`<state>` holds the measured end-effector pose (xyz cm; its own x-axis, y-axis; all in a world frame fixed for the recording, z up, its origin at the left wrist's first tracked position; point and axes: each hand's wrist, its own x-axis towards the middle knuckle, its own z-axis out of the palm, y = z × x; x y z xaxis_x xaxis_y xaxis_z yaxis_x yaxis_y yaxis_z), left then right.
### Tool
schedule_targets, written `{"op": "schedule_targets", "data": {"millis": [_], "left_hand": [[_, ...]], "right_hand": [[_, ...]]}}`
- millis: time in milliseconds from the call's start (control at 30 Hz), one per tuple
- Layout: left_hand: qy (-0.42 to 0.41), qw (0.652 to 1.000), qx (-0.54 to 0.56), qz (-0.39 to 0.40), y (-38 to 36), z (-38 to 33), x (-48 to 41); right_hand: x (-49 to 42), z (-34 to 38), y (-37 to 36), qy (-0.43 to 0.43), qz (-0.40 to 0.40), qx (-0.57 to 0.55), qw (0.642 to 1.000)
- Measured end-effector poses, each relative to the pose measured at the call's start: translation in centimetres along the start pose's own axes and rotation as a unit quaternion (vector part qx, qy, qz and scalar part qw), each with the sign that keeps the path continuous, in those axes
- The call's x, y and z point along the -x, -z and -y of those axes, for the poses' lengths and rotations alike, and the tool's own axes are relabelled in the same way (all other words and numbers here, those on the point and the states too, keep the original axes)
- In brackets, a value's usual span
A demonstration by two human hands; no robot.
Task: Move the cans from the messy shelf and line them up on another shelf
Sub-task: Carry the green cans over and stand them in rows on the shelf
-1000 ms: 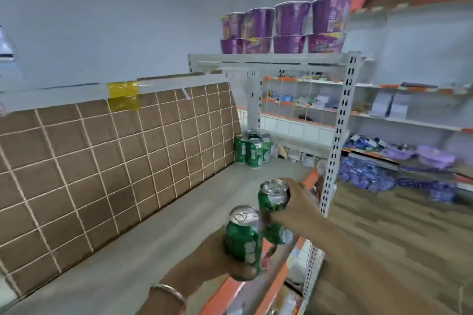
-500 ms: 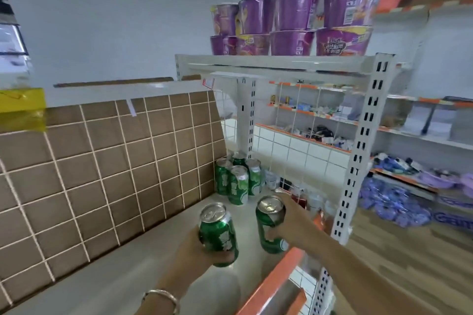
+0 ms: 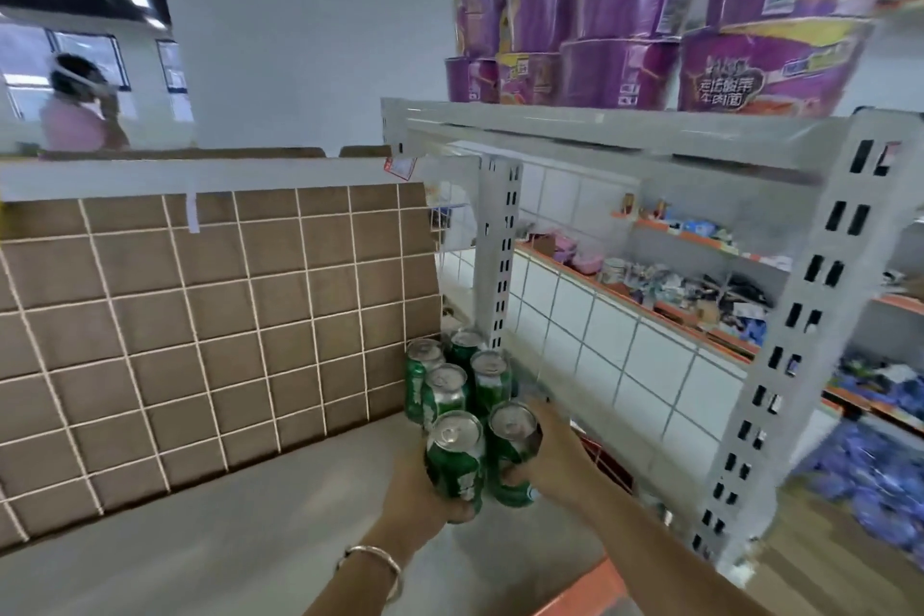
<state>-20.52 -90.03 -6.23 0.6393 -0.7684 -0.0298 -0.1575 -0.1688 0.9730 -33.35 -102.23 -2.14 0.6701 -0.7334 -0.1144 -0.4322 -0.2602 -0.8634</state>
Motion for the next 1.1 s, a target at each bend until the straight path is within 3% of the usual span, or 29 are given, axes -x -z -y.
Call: {"op": "schedule_targets", "data": {"millis": [133,267,600,733,833,967,1100], "left_hand": [[-0.014,0.999,0.037,-0.030,-1.5,-0.2,-1.1],[-0.028,0.993,0.091,-0.065,-3.5,-1.0,-1.5],[0.010,0.999,0.000,-0.051,-3.8,0.1,-2.8],[0.036,0.998,-0.048,-0.007,-3.2,0.0,-1.8],[0.067,0.994,-0.083,-0.019,-2.7,0.2,-0.8],[0.107,0.988,-0.114,-0.002,-0.4,0.8,1.9],[0.107,0.986,-0.121,-0.046,3.0,1.5,4.8]], "right_hand": [[-5.0,-3.5,0.0,0.009,0.029,0.006,1.000],[-4.4,-0.6,1.4,0.052,0.071,0.010,0.996],[-6.1,-1.2,1.2,0.115,0.066,-0.023,0.991],[-5.0,-0.2,-0.1,0.022,-0.019,-0.025,0.999],[-4.3,-1.0,-0.2,-0.041,-0.021,0.009,0.999],[-1.4,-1.4,-1.0,-0.027,0.017,0.054,0.998],[1.1,-0.8,-2.3,-0.050,0.007,0.018,0.999]]}}
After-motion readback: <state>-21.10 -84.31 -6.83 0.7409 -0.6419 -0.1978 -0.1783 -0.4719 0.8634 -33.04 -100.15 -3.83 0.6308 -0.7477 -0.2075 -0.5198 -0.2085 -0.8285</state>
